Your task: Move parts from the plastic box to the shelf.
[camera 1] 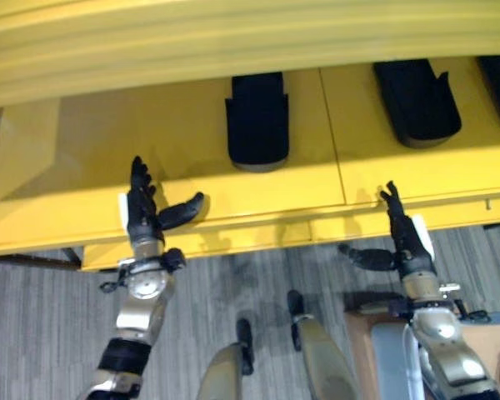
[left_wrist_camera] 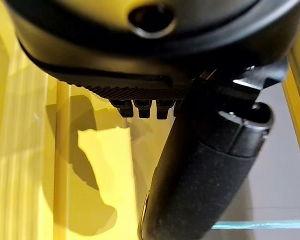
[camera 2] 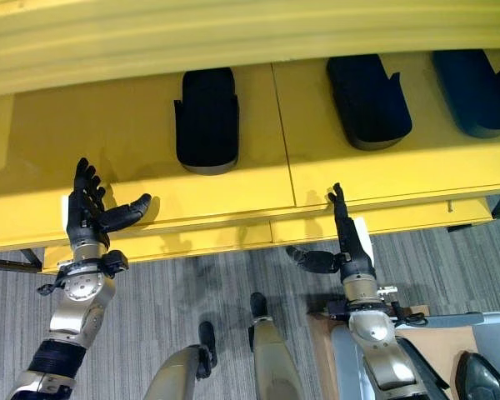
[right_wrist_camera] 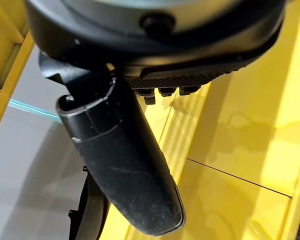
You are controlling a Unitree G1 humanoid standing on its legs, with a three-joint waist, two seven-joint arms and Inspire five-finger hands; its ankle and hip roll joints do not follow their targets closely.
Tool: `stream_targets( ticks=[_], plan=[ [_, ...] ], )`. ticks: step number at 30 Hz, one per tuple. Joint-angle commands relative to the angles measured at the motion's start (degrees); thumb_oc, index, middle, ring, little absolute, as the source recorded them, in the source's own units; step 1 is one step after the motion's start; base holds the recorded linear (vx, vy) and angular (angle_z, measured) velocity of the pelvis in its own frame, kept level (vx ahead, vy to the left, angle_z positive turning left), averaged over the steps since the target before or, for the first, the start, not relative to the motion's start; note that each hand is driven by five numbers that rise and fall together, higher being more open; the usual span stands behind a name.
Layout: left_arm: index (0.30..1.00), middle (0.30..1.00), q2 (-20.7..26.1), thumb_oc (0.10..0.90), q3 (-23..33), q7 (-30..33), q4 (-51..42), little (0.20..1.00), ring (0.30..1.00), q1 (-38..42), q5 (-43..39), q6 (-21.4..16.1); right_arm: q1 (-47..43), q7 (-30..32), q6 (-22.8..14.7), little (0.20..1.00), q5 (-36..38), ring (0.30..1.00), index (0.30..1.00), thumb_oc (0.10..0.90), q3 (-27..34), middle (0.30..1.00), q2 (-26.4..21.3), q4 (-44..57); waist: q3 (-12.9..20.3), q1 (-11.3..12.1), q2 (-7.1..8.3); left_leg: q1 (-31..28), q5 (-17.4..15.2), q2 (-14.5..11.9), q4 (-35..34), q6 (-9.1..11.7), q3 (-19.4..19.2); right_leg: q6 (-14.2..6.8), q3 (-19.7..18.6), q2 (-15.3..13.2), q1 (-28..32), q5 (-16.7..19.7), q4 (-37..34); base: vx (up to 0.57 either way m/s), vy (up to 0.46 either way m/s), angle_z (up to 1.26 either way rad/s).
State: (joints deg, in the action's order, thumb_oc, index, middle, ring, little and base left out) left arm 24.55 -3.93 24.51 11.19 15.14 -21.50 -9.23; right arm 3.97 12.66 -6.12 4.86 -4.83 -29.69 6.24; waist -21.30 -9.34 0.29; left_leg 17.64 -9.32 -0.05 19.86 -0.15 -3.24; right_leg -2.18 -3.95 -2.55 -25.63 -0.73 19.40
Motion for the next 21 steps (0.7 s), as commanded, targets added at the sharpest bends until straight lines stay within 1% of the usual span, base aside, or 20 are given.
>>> stream_targets(
  ticks=[1,9,21],
  plan=[
    [1.0,1.0,2.93,0.9,-2.81,-1.01,2.38,1.0,1.0,4.66,1.96,-1.29,-2.33,1.77,-6.69,1.0,1.52,1.0,1.0,0.9,0.88,1.0,-0.94,5.28,1.97,-1.08,2.02,1.93,1.61,-1.07,1.02,1.34,-0.91,-1.25,-1.76,-0.37,3.27,-7.76,3.68,0.0,0.0,0.0],
    [1.0,1.0,1.89,0.9,-6.75,-1.45,5.02,1.0,1.0,9.14,2.26,-1.27,-2.38,1.89,-7.48,1.0,2.02,1.0,1.0,0.9,0.14,1.0,-0.63,5.15,2.18,-1.98,2.4,2.53,1.64,-1.24,1.29,1.42,-1.75,-1.43,-2.36,-0.16,2.58,-7.02,3.31,0.0,0.014,-0.03],
    [1.0,1.0,0.06,0.9,-11.81,-2.76,5.02,1.0,1.0,13.28,3.0,-1.28,-2.41,2.22,-8.09,1.0,2.26,1.0,1.0,0.9,-0.51,1.0,-0.43,4.99,2.05,-3.07,2.82,2.54,1.21,-1.46,1.33,1.33,-2.39,-1.57,-3.19,0.16,2.35,-6.73,2.97,0.0,0.003,-0.01]
  ],
)
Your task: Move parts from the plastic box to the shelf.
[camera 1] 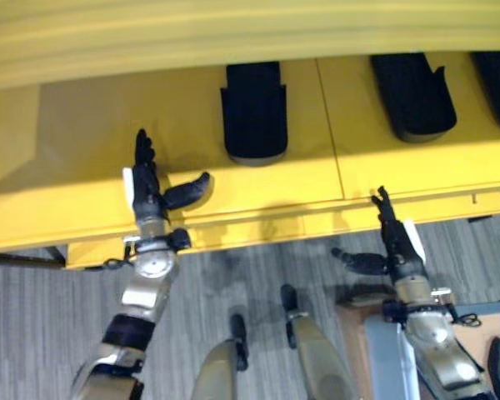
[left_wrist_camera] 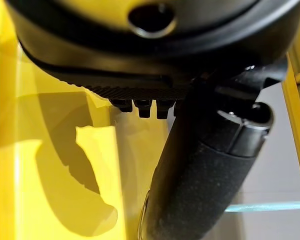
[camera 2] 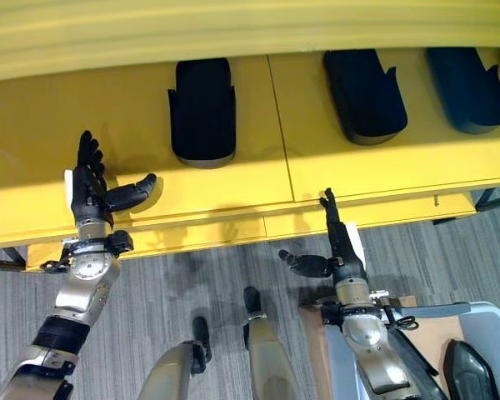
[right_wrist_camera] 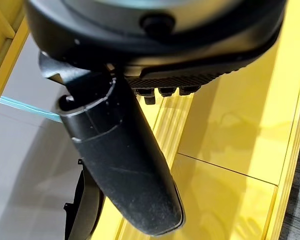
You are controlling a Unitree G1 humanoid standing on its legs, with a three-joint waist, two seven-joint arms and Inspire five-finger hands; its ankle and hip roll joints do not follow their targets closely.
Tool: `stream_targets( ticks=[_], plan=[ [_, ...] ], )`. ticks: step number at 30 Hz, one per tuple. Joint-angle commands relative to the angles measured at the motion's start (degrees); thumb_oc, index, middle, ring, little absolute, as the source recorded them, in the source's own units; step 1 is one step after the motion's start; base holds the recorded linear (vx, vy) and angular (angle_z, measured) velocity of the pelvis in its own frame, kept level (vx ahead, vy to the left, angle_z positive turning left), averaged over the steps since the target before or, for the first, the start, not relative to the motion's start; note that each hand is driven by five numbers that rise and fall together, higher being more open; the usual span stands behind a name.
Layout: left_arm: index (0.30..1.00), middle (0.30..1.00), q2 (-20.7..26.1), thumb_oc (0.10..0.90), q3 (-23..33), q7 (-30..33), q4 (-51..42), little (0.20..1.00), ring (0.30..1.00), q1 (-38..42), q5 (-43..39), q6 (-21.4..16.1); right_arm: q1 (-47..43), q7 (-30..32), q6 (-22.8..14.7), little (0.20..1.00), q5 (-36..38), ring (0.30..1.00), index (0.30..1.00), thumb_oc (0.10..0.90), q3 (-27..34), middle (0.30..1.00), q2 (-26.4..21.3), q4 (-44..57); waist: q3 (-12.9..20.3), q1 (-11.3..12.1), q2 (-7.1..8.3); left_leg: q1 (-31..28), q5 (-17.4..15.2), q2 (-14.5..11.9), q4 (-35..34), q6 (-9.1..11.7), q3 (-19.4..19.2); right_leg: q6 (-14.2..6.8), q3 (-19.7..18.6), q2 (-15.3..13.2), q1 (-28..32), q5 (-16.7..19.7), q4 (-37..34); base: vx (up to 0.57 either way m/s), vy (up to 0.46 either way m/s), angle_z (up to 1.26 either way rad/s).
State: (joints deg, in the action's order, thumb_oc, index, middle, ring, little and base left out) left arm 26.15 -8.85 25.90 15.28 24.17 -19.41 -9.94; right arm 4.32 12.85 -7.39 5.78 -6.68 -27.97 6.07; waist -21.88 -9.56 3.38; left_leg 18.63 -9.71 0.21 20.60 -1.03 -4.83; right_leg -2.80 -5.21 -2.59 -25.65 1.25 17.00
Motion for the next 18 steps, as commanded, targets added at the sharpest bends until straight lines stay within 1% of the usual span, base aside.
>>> stream_targets(
  ticks=[1,12,18],
  plan=[
    [1.0,1.0,-1.85,0.9,-8.07,-4.49,0.69,1.0,1.0,5.19,1.02,-0.68,-2.79,2.1,-6.96,1.0,1.3,1.0,1.0,0.9,1.33,1.0,-2.24,5.17,2.67,-3.03,-0.21,1.65,1.58,-1.71,0.72,2.19,-0.88,-0.99,-1.97,0.18,2.41,-8.64,5.26,0.0,0.001,-0.05],
    [1.0,1.0,-3.81,0.9,-12.51,-6.19,-1.43,1.0,1.0,7.5,1.17,-0.88,-2.11,2.47,-7.5,1.0,1.27,1.0,1.0,0.9,1.31,1.0,-2.18,5.58,2.67,-3.5,-0.31,1.58,1.3,-1.67,0.88,2.09,-1.2,-1.0,-2.45,0.34,2.18,-8.41,5.16,0.0,0.0,-0.03],
    [1.0,1.0,-4.38,0.9,-13.59,-6.69,-1.45,1.0,1.0,7.94,1.17,-0.87,-1.58,2.83,-7.56,1.0,0.91,1.0,1.0,0.9,1.41,1.0,-2.11,5.8,2.57,-3.68,-0.35,1.6,1.18,-1.6,0.95,2.04,-1.32,-1.09,-2.65,0.32,2.19,-8.37,5.09,0.0,-0.003,-0.03]
  ],
)
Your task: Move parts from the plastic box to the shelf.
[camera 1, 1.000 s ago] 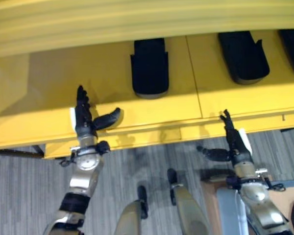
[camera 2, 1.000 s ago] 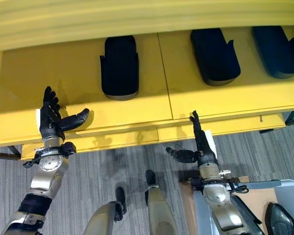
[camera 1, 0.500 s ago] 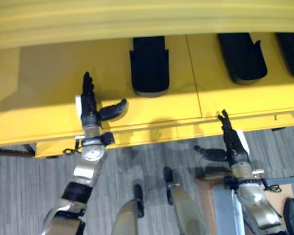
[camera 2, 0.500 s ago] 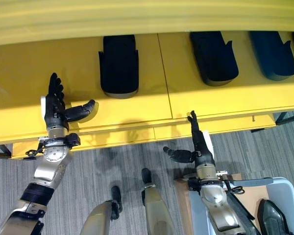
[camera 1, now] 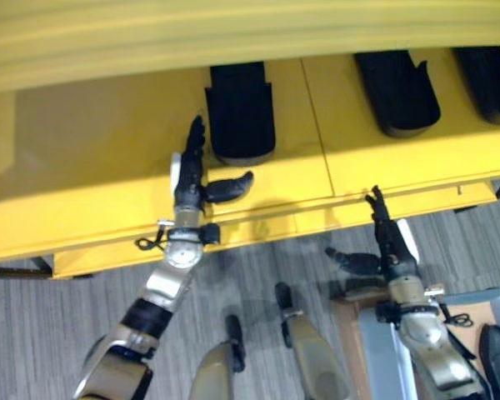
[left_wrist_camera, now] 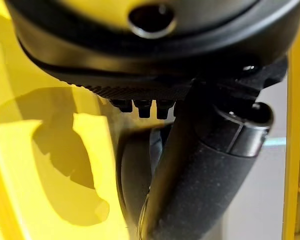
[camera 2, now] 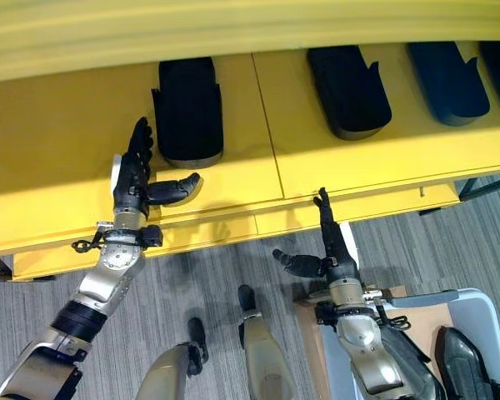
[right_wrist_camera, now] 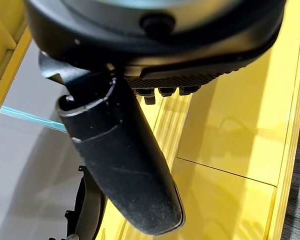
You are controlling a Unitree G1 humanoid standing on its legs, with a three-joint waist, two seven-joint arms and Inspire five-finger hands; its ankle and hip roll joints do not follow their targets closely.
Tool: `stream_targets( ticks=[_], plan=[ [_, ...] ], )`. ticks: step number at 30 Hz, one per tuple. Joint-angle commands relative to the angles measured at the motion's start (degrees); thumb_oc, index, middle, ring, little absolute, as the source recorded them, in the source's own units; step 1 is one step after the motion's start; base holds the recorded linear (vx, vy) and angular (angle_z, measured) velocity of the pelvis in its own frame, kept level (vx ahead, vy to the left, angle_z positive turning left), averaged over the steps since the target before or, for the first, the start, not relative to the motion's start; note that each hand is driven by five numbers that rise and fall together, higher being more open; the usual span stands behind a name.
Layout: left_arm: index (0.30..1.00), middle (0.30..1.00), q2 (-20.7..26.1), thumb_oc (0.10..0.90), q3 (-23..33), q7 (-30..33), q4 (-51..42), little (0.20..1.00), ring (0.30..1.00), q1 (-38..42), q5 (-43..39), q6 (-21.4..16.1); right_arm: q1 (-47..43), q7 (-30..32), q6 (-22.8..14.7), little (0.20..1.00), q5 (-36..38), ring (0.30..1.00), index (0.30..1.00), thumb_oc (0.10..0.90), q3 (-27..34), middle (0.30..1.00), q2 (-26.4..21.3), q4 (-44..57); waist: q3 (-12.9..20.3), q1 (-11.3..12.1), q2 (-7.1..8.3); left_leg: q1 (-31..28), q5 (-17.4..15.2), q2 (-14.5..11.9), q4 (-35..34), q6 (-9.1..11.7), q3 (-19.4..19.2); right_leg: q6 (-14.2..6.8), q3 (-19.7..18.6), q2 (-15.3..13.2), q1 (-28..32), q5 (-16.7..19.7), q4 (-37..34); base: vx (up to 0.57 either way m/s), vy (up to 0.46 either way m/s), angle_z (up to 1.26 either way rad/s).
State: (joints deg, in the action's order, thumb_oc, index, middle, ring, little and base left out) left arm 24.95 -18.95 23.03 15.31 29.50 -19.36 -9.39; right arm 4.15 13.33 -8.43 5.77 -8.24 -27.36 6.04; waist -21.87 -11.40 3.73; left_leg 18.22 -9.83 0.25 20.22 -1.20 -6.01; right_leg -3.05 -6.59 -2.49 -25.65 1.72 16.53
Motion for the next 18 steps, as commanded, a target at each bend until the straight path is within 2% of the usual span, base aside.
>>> stream_targets(
  ticks=[1,18],
  plan=[
    [1.0,1.0,-3.15,0.9,-3.65,-3.88,-1.47,1.0,1.0,2.59,1.18,-1.42,-1.31,2.4,-6.45,1.0,0.81,1.0,1.0,0.9,3.03,1.0,-2.77,5.84,2.59,-1.83,-0.67,2.02,1.27,-1.64,1.41,2.21,-0.21,-0.83,-1.28,0.23,2.13,-8.83,5.61,0.0,0.0,0.0],
    [1.0,1.0,-4.01,0.9,-4.14,-3.68,-1.3,1.0,1.0,2.86,0.93,-1.45,-0.85,2.92,-6.35,1.0,0.22,1.0,1.0,0.9,2.89,1.0,-2.65,5.68,2.67,-1.87,-0.72,2.28,1.07,-1.53,1.78,2.07,-0.34,-0.84,-1.43,0.11,2.15,-8.55,5.47,0.0,0.0,0.0]
  ],
)
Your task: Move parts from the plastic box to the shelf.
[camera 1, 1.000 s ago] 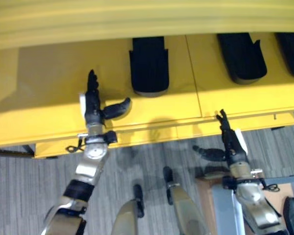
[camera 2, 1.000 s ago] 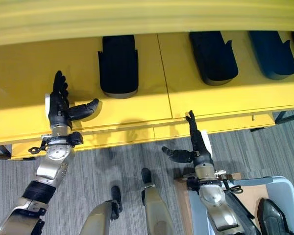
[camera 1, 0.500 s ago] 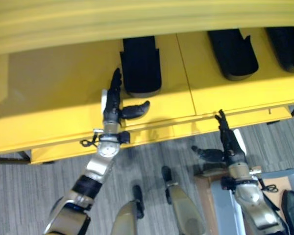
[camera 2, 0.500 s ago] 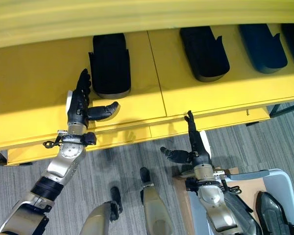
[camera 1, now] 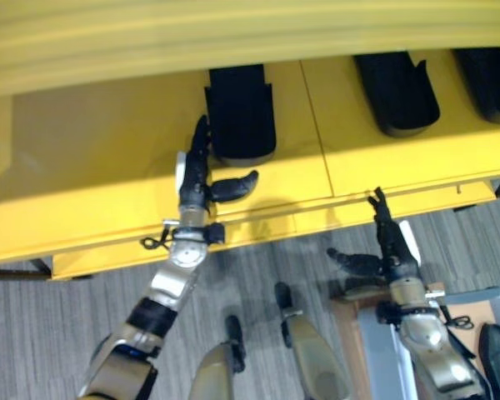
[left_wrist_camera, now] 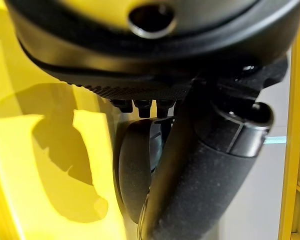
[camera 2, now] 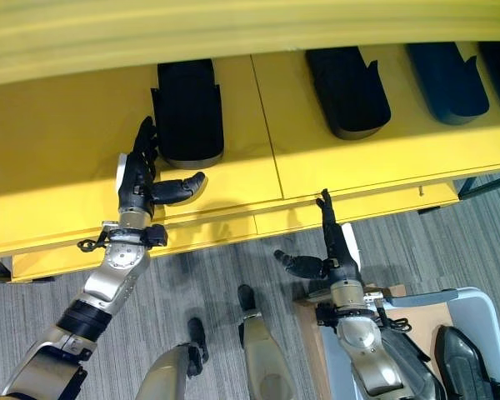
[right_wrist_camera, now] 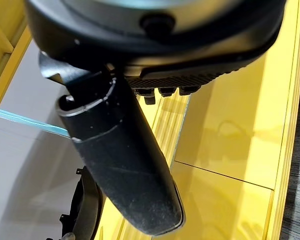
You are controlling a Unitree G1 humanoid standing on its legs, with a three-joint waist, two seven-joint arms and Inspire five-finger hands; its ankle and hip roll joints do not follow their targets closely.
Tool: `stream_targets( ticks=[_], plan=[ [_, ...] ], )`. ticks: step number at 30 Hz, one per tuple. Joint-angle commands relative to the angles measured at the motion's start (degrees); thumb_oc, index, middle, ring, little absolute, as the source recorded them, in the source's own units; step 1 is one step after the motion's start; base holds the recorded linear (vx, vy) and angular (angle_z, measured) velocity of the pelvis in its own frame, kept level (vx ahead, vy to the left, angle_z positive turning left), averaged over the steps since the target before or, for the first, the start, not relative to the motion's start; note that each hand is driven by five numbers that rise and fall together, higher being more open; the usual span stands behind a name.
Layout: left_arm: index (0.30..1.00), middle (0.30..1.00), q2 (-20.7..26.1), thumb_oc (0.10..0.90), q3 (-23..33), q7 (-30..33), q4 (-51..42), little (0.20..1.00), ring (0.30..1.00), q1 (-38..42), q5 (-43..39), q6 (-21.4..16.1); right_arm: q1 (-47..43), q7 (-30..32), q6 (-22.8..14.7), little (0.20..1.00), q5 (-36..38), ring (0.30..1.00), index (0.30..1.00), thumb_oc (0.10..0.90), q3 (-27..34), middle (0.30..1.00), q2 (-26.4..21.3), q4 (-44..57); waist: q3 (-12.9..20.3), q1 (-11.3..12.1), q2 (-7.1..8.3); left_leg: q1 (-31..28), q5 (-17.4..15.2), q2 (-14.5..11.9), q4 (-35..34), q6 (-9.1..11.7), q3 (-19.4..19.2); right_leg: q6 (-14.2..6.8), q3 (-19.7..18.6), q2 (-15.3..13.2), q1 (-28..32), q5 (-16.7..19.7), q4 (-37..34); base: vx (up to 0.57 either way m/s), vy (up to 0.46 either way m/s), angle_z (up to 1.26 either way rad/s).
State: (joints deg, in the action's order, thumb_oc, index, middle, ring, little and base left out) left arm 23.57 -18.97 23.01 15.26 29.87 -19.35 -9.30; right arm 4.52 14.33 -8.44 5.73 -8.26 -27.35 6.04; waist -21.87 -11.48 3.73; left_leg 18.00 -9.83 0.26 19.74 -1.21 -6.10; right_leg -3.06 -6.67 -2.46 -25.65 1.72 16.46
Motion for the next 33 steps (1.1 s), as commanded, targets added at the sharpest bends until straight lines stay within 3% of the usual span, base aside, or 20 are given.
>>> stream_targets(
  ticks=[1,25,33],
  plan=[
    [1.0,1.0,-2.69,0.9,-4.19,-3.82,-1.14,1.0,1.0,2.57,1.05,-1.57,-1.14,1.86,-6.36,1.0,0.16,1.0,1.0,0.9,2.92,1.0,-2.68,5.67,2.71,-1.78,-0.68,2.59,1.03,-1.53,2.32,2.07,-0.25,-0.82,-1.38,0.08,2.07,-8.55,5.57,0.0,0.0,0.0],
    [1.0,1.0,-3.59,0.9,-5.46,-4.36,-1.29,1.0,1.0,3.34,1.14,-1.56,0.0,1.67,-6.49,1.0,0.33,1.0,1.0,0.9,3.23,1.0,-2.65,5.63,2.76,-1.84,-0.65,2.64,0.87,-1.63,2.65,1.97,-0.4,-0.84,-1.55,0.1,1.97,-8.16,5.42,0.0,0.0,0.0],
    [1.0,1.0,-3.32,0.9,-3.31,-3.46,-1.95,1.0,1.0,1.41,0.29,-1.89,-0.08,1.81,-6.33,1.0,-0.16,1.0,1.0,0.9,3.13,1.0,-2.43,5.47,2.76,-1.36,-0.71,2.8,0.84,-1.6,2.72,1.93,-0.35,-0.8,-1.46,0.11,1.9,-8.18,5.55,0.0,0.0,0.0]
  ],
)
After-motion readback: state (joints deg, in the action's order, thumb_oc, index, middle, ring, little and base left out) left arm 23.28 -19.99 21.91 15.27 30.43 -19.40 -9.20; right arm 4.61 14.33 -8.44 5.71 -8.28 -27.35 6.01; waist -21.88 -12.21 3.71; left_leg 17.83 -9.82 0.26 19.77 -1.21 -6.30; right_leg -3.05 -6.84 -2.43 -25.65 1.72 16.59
